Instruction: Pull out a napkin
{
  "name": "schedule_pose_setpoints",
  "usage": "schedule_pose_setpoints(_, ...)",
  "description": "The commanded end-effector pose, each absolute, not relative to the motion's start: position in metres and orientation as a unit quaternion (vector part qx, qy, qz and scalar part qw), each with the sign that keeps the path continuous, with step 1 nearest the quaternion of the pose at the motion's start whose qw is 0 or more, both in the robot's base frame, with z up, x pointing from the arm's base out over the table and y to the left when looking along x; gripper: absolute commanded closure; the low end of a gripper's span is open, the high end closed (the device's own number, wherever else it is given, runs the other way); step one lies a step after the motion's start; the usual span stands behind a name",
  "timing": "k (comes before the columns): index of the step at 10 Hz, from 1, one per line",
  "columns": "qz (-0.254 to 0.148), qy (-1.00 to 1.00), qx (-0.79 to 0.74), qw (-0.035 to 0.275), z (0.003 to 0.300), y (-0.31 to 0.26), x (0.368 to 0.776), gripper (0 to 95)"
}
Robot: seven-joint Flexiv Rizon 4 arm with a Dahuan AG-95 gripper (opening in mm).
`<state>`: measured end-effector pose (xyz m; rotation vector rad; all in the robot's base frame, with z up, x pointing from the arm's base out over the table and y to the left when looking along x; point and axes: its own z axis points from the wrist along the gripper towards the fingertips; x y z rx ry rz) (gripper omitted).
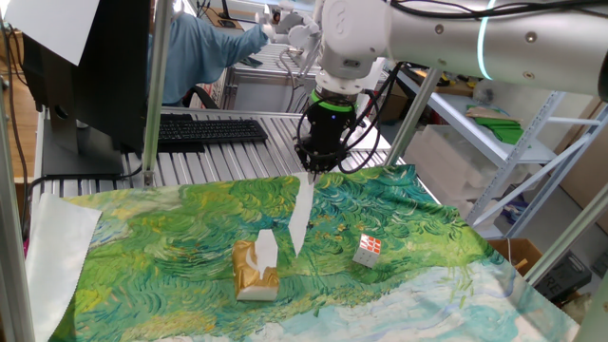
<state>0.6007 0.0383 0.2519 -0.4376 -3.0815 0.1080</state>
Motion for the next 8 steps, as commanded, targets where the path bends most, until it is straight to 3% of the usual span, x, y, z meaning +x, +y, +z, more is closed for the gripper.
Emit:
schedule_pose_setpoints(1,0.032,-0.990,-0.139,0.014,0.2521,0.0384,0.6010,95.0)
schedule_pose_setpoints(2,0.032,-0.990,-0.138,0.014,0.2521,0.0384,0.6010,95.0)
schedule_pose_setpoints(4,0.032,-0.990,-0.138,0.014,0.2521,0.0384,0.6011,57.0)
schedule_pose_setpoints(8,0.030,-0.990,-0.141,0.014,0.2522,0.0386,0.6011,57.0)
